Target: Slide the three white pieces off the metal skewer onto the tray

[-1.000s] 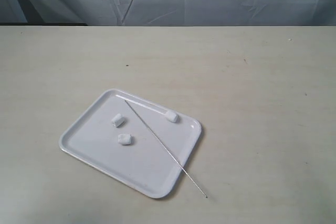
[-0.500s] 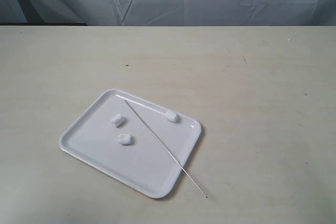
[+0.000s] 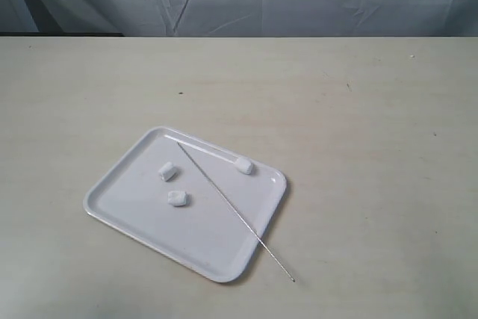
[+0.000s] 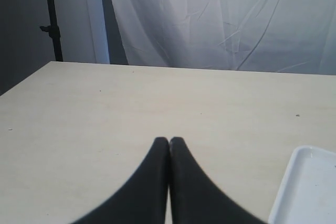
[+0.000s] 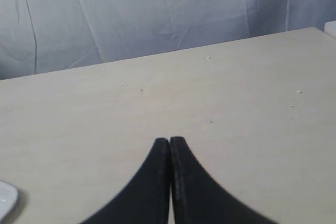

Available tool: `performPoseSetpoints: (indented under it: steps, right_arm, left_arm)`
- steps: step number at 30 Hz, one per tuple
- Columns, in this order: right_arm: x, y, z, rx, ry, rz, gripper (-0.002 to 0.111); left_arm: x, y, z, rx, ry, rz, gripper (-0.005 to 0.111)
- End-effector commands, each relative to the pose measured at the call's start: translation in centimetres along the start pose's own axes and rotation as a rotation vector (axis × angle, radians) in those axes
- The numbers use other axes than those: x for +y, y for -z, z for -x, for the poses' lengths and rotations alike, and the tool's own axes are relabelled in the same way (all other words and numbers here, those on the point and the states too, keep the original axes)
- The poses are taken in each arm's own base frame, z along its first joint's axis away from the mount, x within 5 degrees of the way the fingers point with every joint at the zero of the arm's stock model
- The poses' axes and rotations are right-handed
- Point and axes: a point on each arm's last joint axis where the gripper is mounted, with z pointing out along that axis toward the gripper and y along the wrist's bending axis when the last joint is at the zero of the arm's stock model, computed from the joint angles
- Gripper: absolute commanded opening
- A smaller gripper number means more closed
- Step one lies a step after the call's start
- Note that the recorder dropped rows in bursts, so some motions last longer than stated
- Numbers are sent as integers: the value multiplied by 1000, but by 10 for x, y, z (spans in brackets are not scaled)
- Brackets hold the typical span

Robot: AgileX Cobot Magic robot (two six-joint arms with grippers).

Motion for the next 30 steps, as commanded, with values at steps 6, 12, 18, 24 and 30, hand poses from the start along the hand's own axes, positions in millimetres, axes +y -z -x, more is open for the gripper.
performPoseSetpoints:
  steps: [6, 12, 18, 24, 30]
  right_arm:
    - [-3, 0, 0, 1, 260, -36, -1]
    - [-3, 0, -1, 7, 260, -36, -1]
    - [-3, 0, -1, 5, 260, -36, -1]
    - [-3, 0, -1, 5, 257, -34, -1]
    - [-3, 0, -1, 5, 257, -34, -1]
  left_arm:
    - [0, 0, 0, -13, 19, -5, 0]
    - [-3, 0, 0, -12, 17, -44, 0]
    - [-3, 0, 0, -12, 4, -46, 0]
    - [-3, 0, 0, -14, 8, -48, 0]
    - [-3, 0, 0, -14, 10, -48, 0]
